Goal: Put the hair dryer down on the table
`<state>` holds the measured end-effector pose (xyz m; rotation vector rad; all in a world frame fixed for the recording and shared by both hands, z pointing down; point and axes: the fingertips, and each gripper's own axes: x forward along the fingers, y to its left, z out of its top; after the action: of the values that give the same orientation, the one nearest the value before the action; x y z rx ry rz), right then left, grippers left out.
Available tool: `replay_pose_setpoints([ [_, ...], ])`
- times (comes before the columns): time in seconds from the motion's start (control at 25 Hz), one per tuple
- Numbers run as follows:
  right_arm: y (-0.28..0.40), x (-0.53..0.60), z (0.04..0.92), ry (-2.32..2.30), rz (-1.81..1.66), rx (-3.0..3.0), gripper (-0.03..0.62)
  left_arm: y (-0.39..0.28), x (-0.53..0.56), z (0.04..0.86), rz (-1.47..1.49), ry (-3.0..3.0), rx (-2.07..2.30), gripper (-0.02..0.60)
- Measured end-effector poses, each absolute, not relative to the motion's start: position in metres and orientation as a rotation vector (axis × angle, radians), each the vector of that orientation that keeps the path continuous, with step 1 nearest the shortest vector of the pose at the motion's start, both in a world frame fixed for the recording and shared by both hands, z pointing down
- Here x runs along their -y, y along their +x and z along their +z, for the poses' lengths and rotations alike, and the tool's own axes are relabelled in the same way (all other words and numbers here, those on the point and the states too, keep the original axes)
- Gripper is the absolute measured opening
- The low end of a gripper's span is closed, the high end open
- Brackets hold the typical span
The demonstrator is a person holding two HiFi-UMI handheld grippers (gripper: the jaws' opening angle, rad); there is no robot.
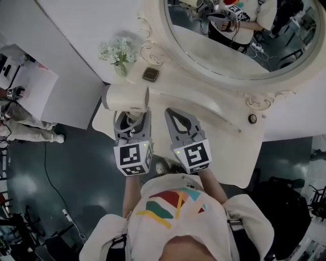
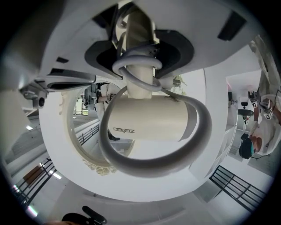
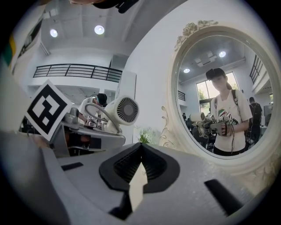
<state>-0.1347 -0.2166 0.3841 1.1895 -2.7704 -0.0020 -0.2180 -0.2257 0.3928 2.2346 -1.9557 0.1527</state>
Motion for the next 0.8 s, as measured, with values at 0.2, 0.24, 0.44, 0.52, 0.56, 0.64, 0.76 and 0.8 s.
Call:
replay_pose_setpoints([
  [0.2, -0.122, 0.225, 0.389, 1.207, 0.019, 2.756, 0.000, -0.204, 0.240, 0.415, 0.229, 2.226, 1.904, 0.224],
  [0.24, -0.120, 0.227, 0.390, 1.209, 0.025, 2.752, 0.000, -0.201, 0.243, 0.418, 0.241, 2.225, 1.893, 0.224],
  [0.44, -0.110, 0.235, 0.394, 1.226, 0.045, 2.739, 0.000, -0.189, 0.253, 0.440, 0.334, 2.218, 1.840, 0.224],
  [0.52, -0.107, 0.238, 0.396, 1.227, 0.049, 2.737, 0.000, -0.186, 0.259, 0.445, 0.358, 2.231, 1.842, 0.224],
  [0.56, -0.106, 0.239, 0.397, 1.228, 0.053, 2.736, 0.000, -0.184, 0.262, 0.448, 0.369, 2.238, 1.843, 0.224],
  [0.64, -0.103, 0.240, 0.398, 1.226, 0.067, 2.731, 0.000, -0.179, 0.266, 0.454, 0.390, 2.236, 1.830, 0.224],
  [0.76, -0.097, 0.243, 0.402, 1.234, 0.076, 2.723, 0.000, -0.171, 0.271, 0.468, 0.415, 2.213, 1.796, 0.224],
  [0.8, -0.095, 0.243, 0.403, 1.239, 0.078, 2.719, 0.000, -0.169, 0.271, 0.473, 0.430, 2.202, 1.784, 0.224],
])
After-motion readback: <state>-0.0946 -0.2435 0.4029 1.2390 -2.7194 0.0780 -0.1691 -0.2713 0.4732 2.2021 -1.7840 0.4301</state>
